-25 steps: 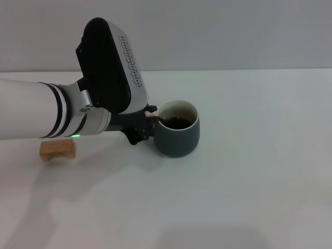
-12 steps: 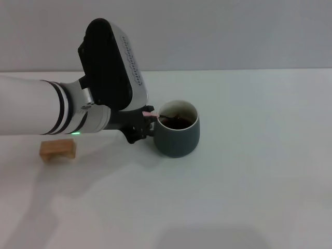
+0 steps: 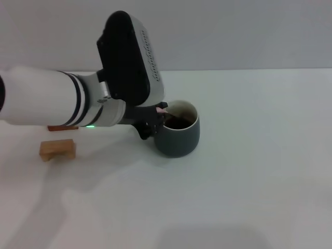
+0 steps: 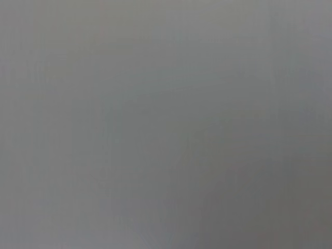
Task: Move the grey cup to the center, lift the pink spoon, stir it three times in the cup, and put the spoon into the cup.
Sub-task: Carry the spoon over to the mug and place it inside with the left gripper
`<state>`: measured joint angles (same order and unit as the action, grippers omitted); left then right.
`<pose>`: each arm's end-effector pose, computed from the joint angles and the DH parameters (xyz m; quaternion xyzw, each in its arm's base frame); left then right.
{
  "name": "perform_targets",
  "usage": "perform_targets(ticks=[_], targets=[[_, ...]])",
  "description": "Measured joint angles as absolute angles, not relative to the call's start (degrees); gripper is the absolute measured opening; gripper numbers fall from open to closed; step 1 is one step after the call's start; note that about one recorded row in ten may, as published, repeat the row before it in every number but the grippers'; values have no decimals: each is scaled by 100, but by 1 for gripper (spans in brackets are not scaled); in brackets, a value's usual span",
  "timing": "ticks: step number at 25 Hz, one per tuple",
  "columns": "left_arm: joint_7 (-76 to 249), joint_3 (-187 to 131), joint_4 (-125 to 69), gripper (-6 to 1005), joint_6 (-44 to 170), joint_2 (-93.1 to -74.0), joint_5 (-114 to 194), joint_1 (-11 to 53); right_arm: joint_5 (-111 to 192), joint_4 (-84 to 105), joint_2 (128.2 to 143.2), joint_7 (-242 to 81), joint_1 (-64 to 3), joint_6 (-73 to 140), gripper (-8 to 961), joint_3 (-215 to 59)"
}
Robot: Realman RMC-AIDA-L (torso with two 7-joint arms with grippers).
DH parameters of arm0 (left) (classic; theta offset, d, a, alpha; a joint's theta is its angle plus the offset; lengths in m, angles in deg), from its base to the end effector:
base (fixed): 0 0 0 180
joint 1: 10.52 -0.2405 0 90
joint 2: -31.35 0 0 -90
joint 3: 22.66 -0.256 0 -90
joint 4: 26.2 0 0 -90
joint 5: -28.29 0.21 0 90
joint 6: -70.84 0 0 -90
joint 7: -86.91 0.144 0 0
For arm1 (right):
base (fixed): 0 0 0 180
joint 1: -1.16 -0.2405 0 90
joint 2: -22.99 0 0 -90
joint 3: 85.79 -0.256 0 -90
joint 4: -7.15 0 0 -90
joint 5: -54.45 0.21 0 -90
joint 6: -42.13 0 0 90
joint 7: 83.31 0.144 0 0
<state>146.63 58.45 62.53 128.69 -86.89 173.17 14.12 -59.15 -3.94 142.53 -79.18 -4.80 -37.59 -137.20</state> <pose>-0.1286 0.3561 -0.0306 -0.9541 0.0584 0.0910 0.2792 0.4145 0.2041 0.0391 -0.4955 0.2942 0.2498 0.7781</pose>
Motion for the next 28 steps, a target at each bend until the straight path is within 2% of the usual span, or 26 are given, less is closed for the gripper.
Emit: perform_targets(ticks=[17, 28], targets=[[14574, 5708, 6454, 214, 13149, -8678, 17563, 1367, -5916, -384, 14243, -7918, -490, -3737, 0, -13720], [14528, 5714, 6288, 220, 13050, -8700, 17603, 1623, -5919, -369, 14247, -7918, -482, -3730, 0, -13705]])
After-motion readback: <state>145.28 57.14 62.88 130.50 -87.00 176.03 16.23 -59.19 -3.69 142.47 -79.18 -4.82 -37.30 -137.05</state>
